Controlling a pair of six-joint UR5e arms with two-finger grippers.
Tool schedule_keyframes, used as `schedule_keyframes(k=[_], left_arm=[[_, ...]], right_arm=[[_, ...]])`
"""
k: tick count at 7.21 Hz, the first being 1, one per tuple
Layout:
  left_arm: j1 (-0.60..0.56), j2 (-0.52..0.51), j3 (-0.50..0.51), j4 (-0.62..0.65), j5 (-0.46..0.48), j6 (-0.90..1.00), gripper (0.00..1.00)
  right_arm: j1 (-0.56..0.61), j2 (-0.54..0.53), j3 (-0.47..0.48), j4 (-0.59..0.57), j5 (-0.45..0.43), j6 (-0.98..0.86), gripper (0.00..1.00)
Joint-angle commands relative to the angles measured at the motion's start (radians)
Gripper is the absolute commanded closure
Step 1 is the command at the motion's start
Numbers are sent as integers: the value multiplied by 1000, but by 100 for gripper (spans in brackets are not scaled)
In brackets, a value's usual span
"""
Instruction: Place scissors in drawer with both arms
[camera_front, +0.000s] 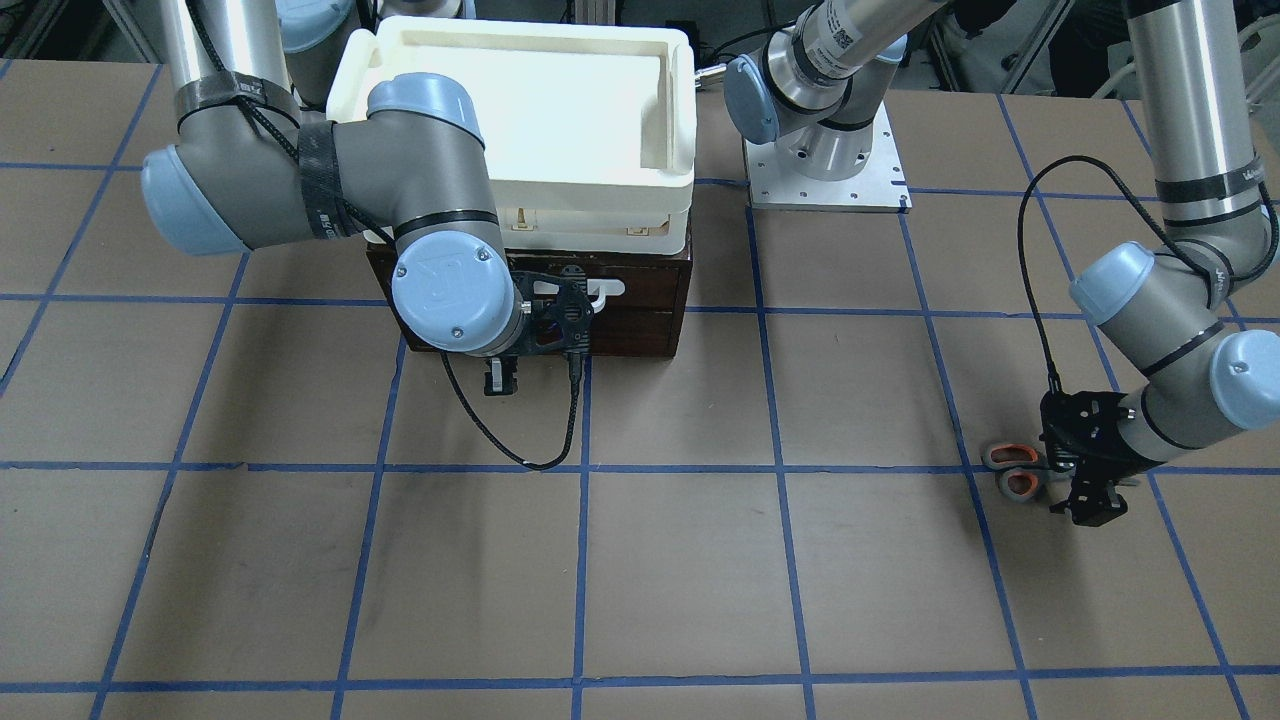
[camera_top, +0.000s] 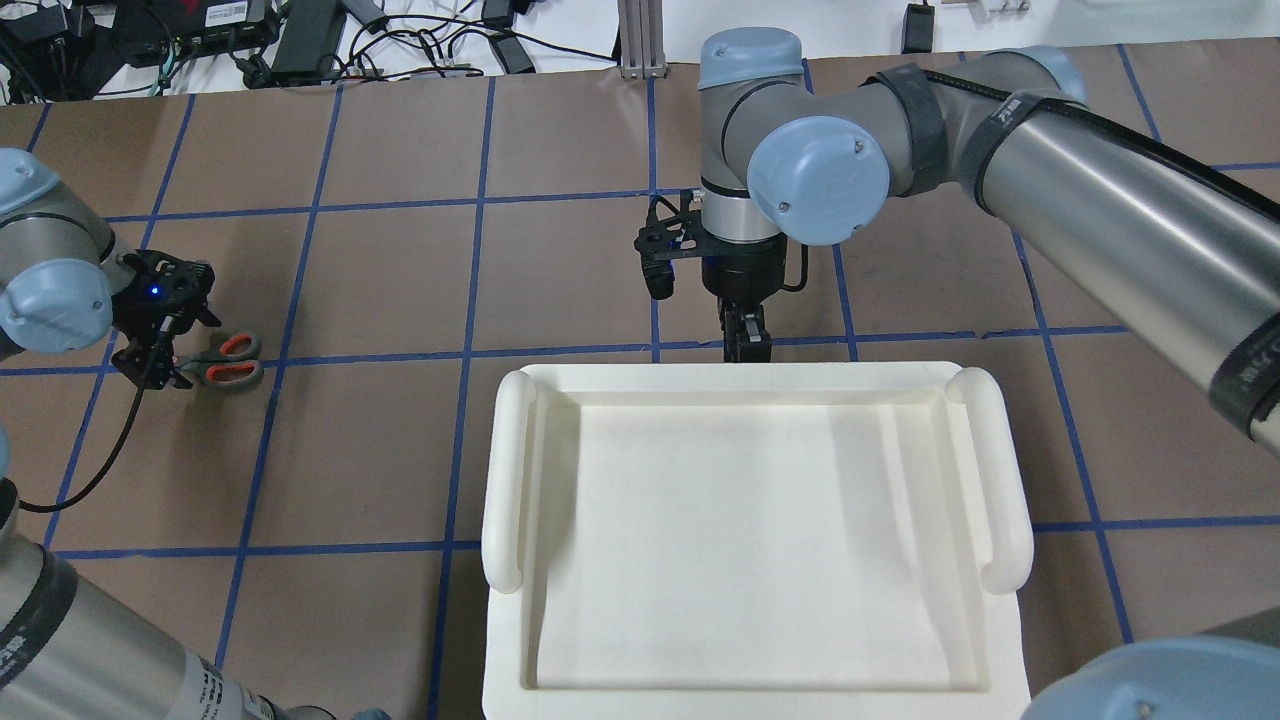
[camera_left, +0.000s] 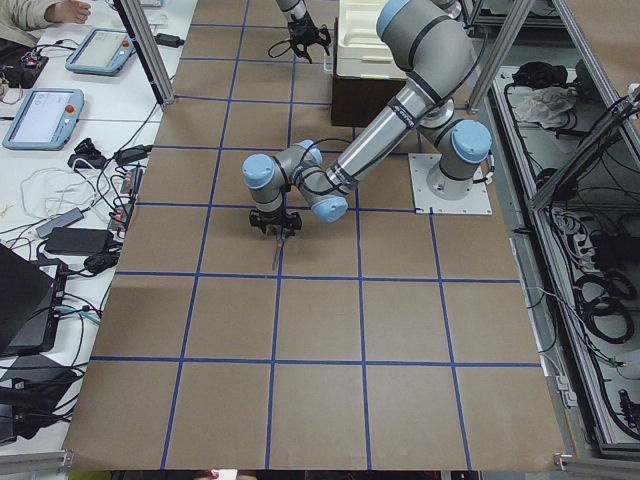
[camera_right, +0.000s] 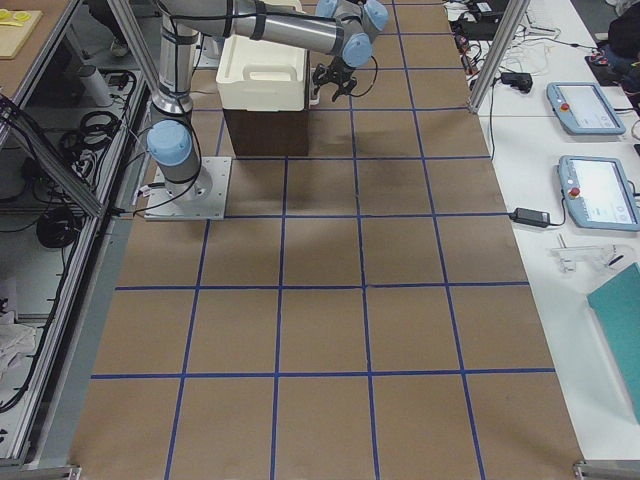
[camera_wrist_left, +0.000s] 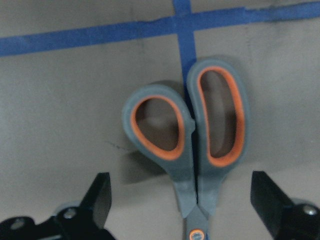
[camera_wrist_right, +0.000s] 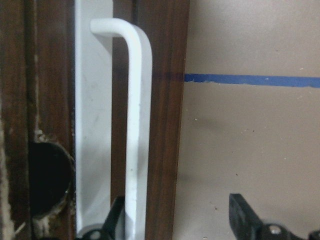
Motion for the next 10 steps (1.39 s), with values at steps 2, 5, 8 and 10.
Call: schedule_keyframes(k=[2, 5, 8, 10], left_arm=[[10, 6, -3, 5, 4, 14, 20], [10, -5, -3, 4, -2, 17, 21], [11, -3, -3, 4, -5, 60, 38], [19, -2, -3, 9, -6, 79, 45]], right_arm=[[-3, 23, -18, -85, -1, -1, 46], [-12, 67, -104, -83, -13, -1, 47], [-23, 103, -139, -85, -10, -16, 48], [-26, 124, -153, -114, -7, -20, 48]])
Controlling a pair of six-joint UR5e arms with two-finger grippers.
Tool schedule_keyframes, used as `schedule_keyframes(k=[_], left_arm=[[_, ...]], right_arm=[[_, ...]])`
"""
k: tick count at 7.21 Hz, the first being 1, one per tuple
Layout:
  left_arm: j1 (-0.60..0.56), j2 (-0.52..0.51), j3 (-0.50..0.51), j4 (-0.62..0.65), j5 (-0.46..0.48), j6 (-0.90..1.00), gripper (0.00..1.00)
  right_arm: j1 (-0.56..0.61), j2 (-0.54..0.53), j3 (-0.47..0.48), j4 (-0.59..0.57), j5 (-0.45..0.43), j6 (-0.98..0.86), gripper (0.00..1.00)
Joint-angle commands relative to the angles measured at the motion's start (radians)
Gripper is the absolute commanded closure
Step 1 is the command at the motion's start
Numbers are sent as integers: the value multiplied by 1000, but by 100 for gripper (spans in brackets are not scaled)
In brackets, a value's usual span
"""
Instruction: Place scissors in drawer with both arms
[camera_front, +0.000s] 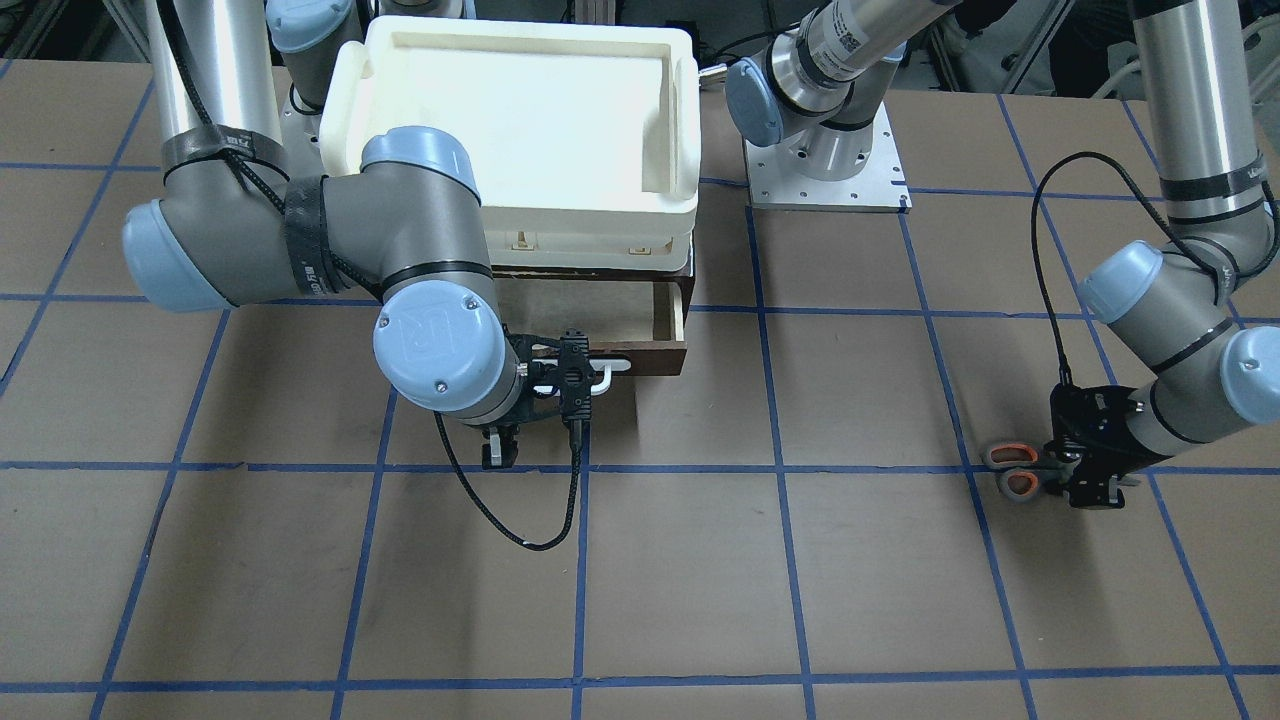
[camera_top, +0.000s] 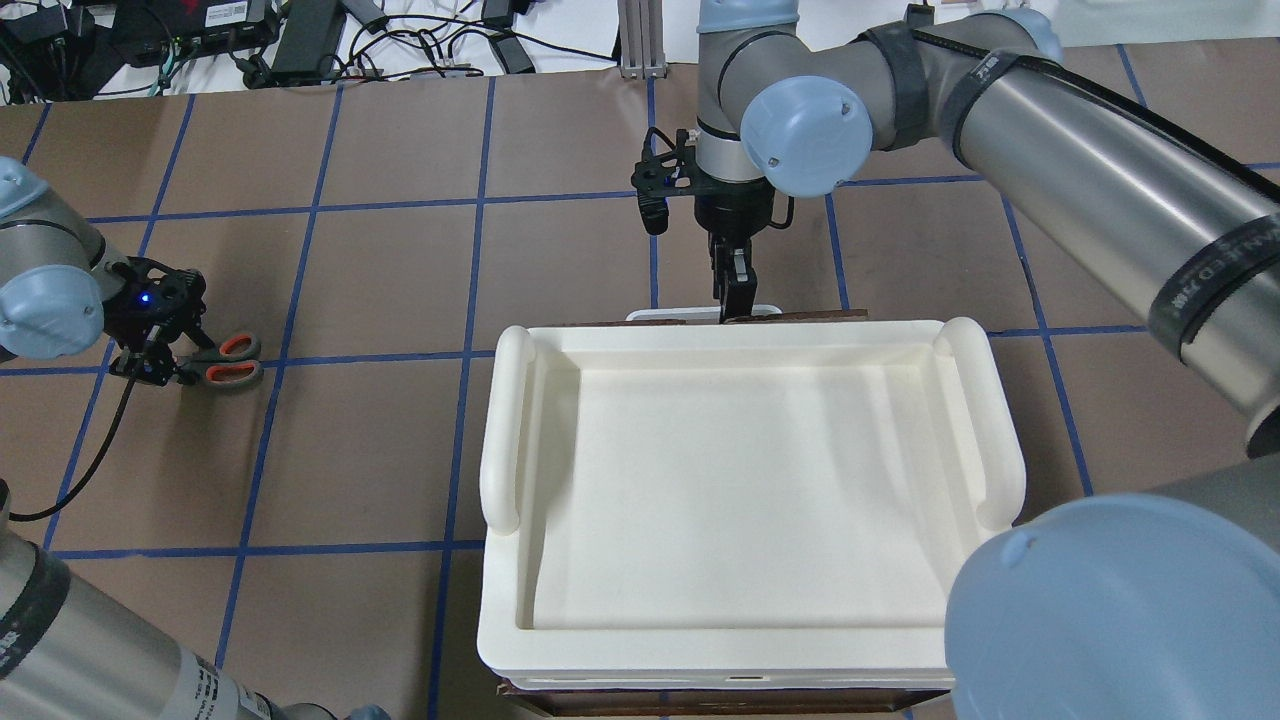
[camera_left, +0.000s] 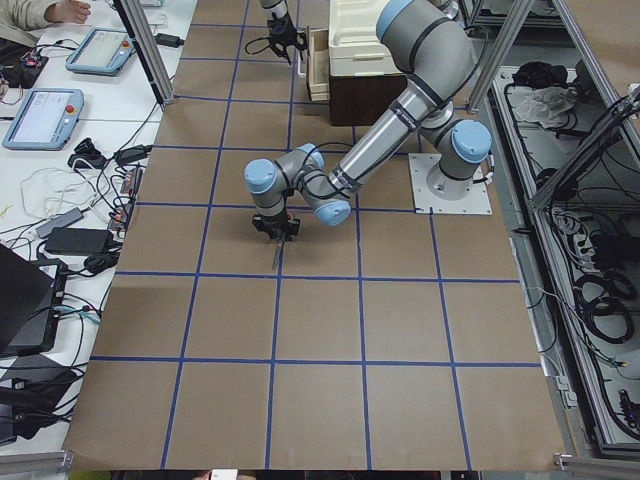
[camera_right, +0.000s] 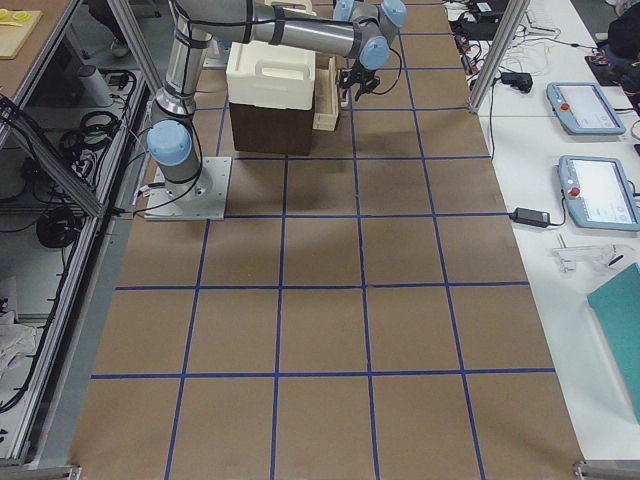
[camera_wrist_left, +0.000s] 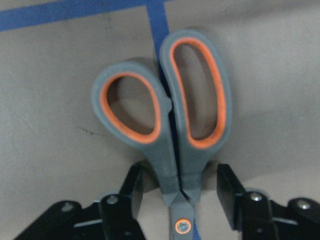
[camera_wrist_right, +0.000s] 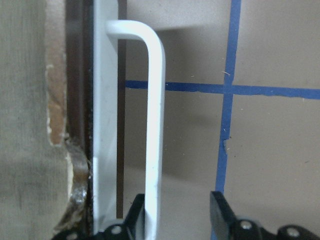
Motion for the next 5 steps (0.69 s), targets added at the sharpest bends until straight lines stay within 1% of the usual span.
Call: schedule_keyframes(k=[1, 2, 3, 4, 5], left_arm=[[7, 3, 2, 6, 0, 32, 58], [7, 3, 2, 8, 0, 33, 79], [7, 3, 2, 6, 0, 33, 88], [7, 3, 2, 6, -1, 33, 92], [7, 7, 3, 9, -1, 35, 98]], right_arm=[[-3, 25, -25, -23, 1, -2, 48], [-3, 38, -45, -23, 1, -2, 48], [-5, 46, -57, -24, 6, -2, 48], [-7, 48, -60, -24, 6, -2, 48], [-7, 49, -60, -41, 6, -2, 48]])
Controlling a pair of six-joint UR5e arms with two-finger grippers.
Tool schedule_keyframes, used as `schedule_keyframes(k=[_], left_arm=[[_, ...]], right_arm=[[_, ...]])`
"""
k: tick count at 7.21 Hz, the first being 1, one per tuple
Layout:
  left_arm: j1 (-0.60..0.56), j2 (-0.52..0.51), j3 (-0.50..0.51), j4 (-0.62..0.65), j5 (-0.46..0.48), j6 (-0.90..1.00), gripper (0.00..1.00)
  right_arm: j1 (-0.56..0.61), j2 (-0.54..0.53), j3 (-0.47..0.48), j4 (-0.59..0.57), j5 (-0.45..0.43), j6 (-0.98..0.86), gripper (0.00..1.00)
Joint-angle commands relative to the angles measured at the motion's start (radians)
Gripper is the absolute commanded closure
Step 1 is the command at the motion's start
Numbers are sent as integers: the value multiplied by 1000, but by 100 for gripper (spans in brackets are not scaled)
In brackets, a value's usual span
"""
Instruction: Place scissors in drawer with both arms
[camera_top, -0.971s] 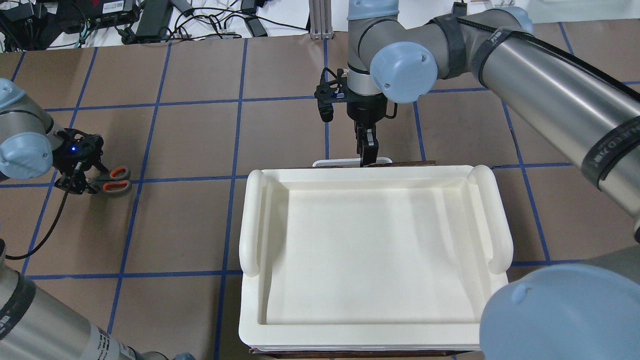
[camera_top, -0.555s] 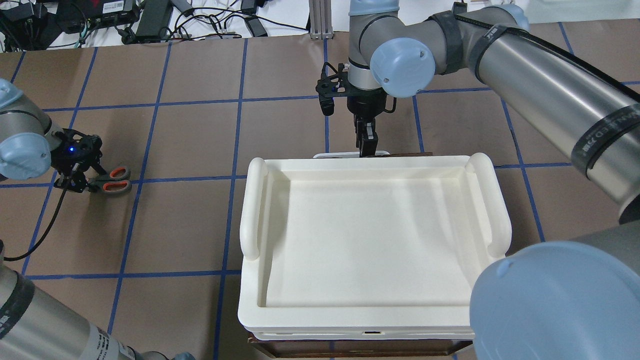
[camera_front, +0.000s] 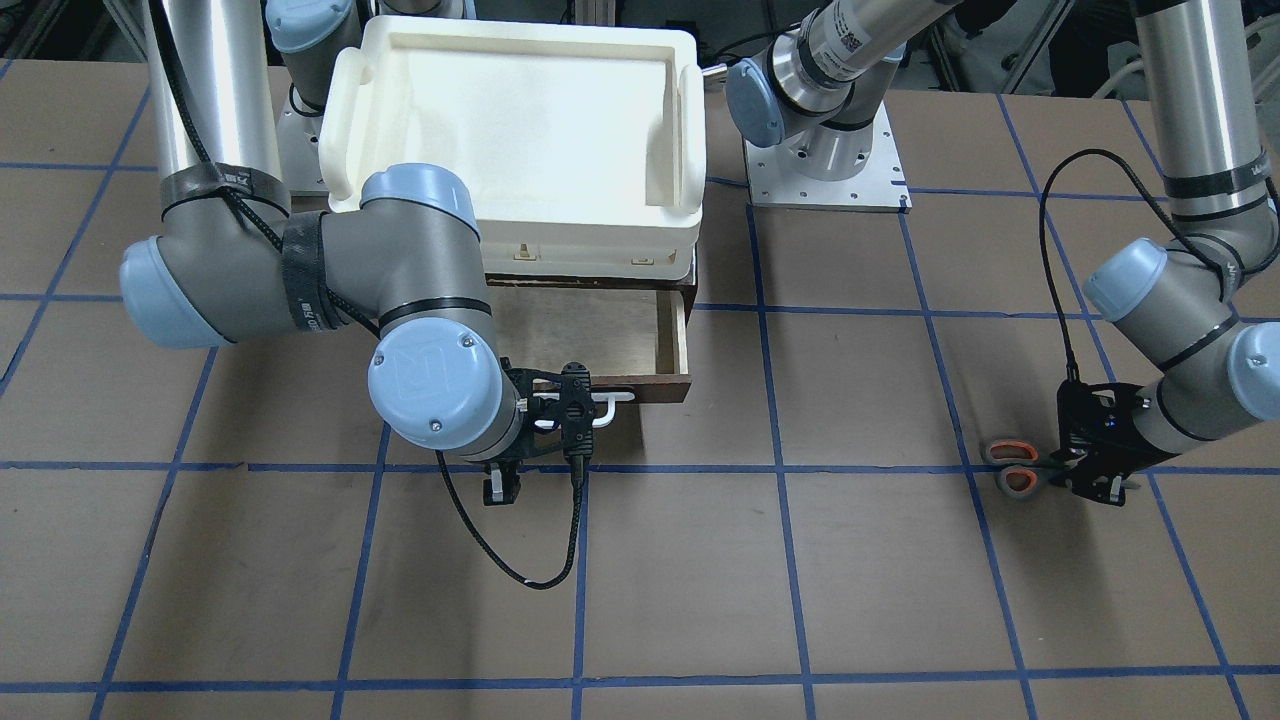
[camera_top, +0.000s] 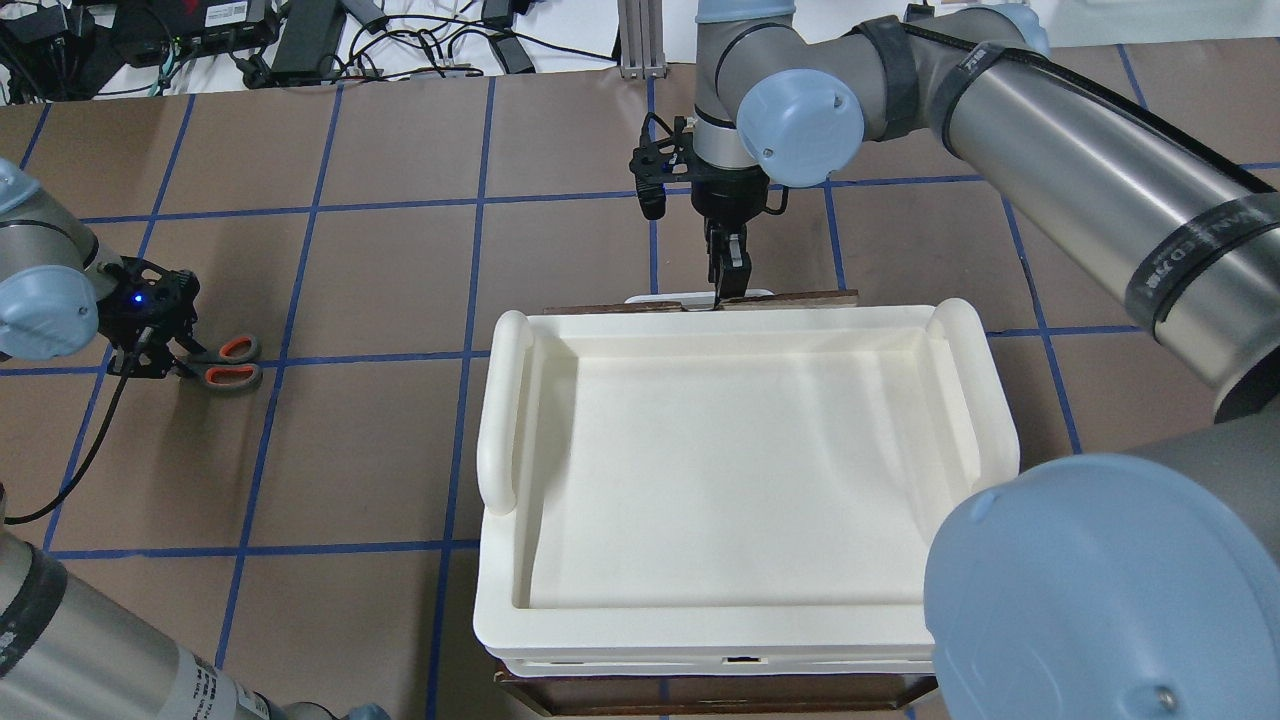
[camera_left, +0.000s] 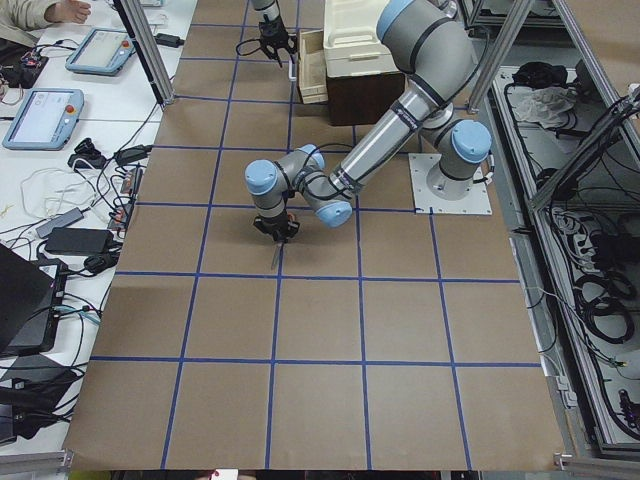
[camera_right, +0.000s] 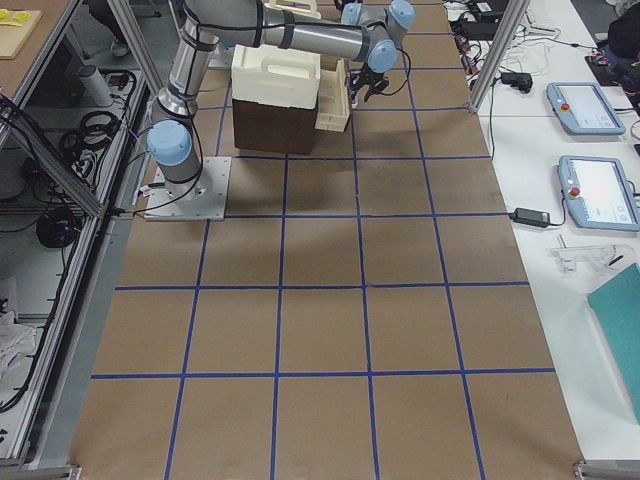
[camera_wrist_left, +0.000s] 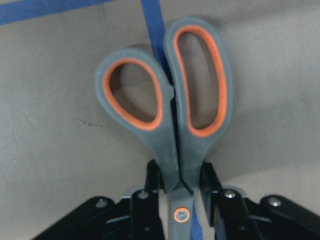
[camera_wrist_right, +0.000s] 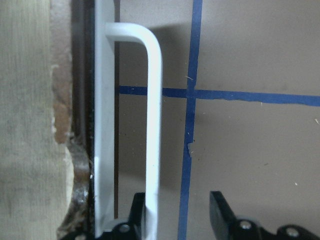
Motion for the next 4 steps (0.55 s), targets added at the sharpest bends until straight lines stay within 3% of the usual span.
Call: schedule_keyframes(k=[1, 4], left_arm=[[0, 23, 16, 5, -1, 2, 100], [-6, 51, 38, 2, -31, -3, 100]], right_arm=[[-1, 6, -3, -19, 1, 0, 48], [-2, 25, -22, -52, 2, 2, 48]])
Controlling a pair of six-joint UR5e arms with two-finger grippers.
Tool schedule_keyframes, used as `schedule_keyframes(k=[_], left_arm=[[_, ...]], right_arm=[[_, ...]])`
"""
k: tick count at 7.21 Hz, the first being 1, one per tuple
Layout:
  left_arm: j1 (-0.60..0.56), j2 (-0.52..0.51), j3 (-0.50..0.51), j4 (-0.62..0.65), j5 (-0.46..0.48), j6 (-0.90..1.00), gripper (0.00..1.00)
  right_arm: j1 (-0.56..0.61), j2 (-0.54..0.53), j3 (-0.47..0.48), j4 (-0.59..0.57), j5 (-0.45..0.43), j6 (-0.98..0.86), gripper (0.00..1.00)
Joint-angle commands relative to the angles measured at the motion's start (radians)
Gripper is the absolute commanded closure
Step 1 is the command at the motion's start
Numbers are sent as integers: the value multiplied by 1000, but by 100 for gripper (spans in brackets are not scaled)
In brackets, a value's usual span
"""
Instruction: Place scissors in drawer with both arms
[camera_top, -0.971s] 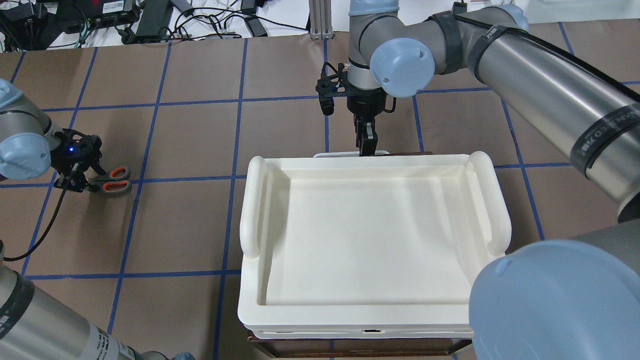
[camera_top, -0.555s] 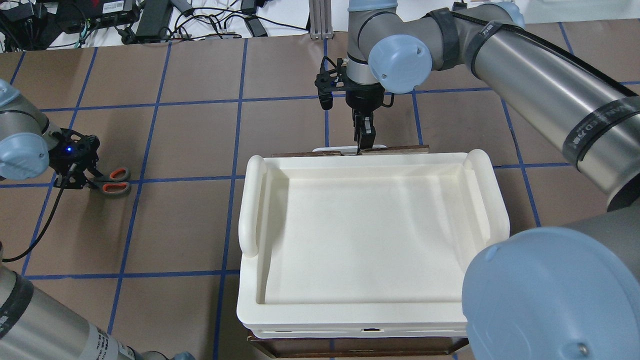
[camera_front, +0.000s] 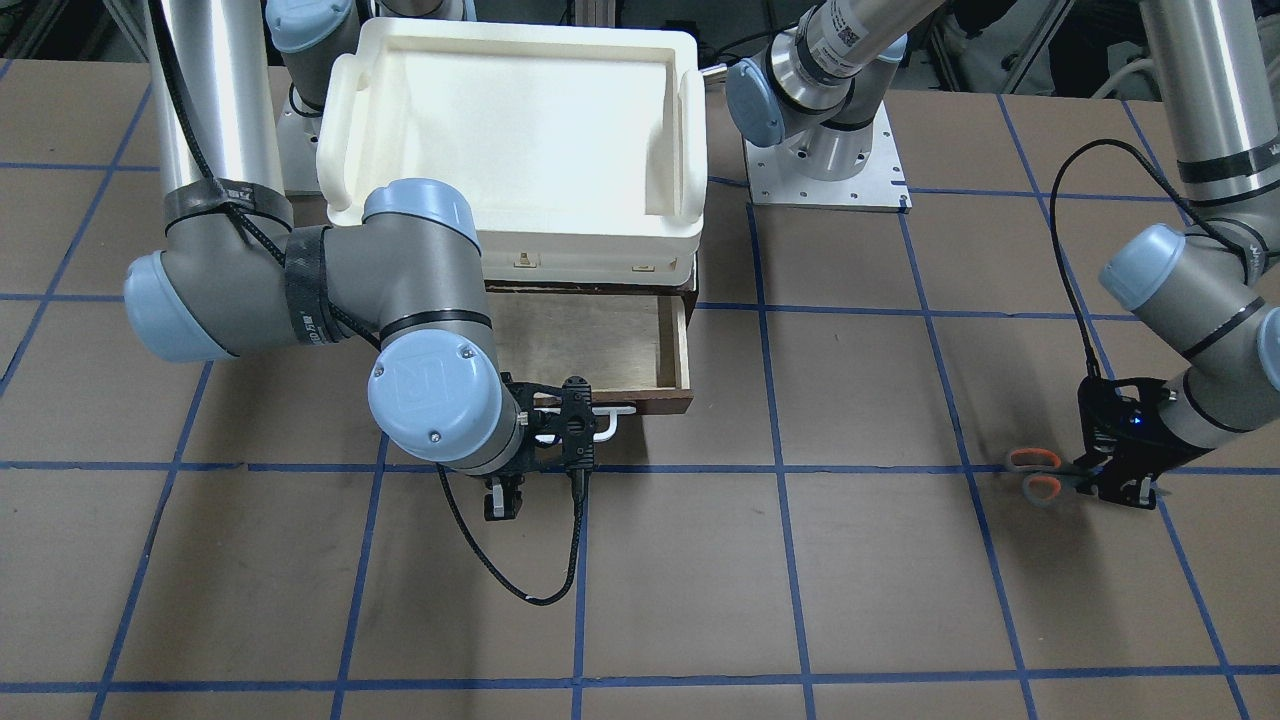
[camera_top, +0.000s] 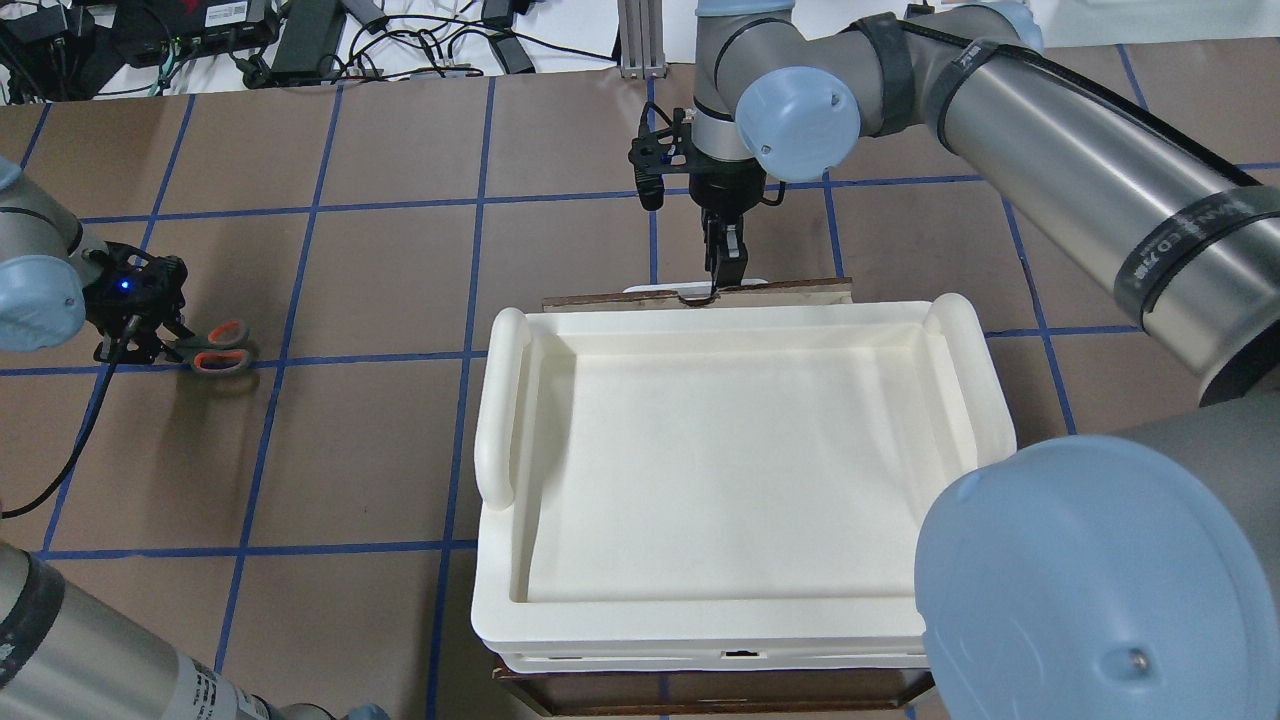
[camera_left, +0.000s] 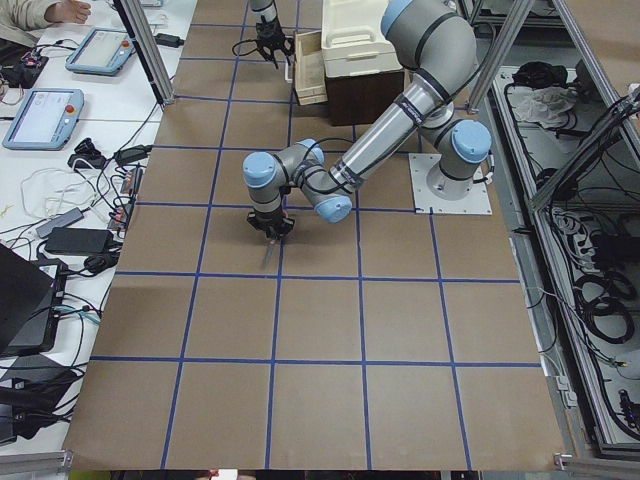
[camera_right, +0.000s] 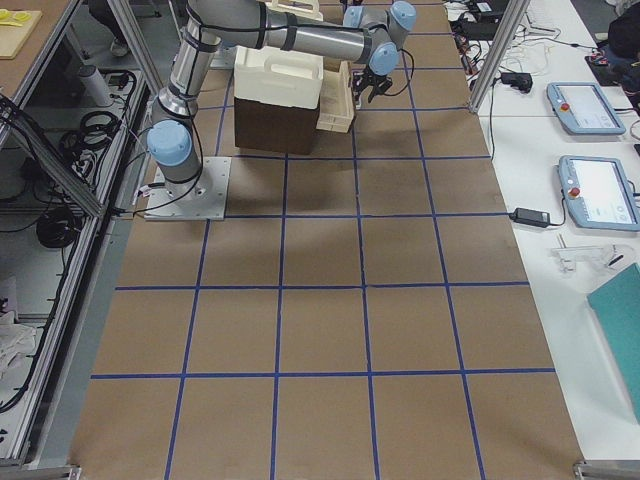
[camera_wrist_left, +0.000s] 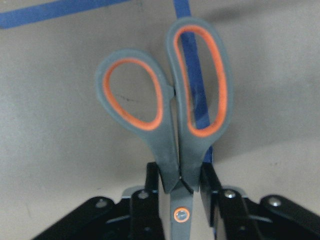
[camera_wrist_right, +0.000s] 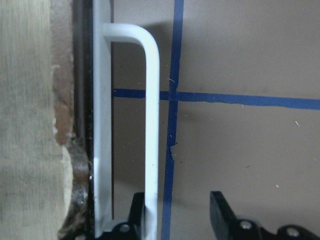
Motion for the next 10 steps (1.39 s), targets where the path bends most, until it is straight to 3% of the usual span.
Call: schedule_keyframes(k=[1, 5, 7, 10], left_arm=[[-6, 25, 18, -4, -4, -1, 100], [-32, 82, 73, -21, 3, -13, 100], [-51, 80, 197, -151, 0, -15, 100], [-95, 106, 219, -219, 0, -27, 100]], right_arm=[[-5, 20, -29, -8, -3, 1, 48], [-22, 26, -46, -11, 2, -1, 48], [-22, 32, -60, -11, 2, -1, 48], [-22, 47, -83, -15, 5, -19, 48]])
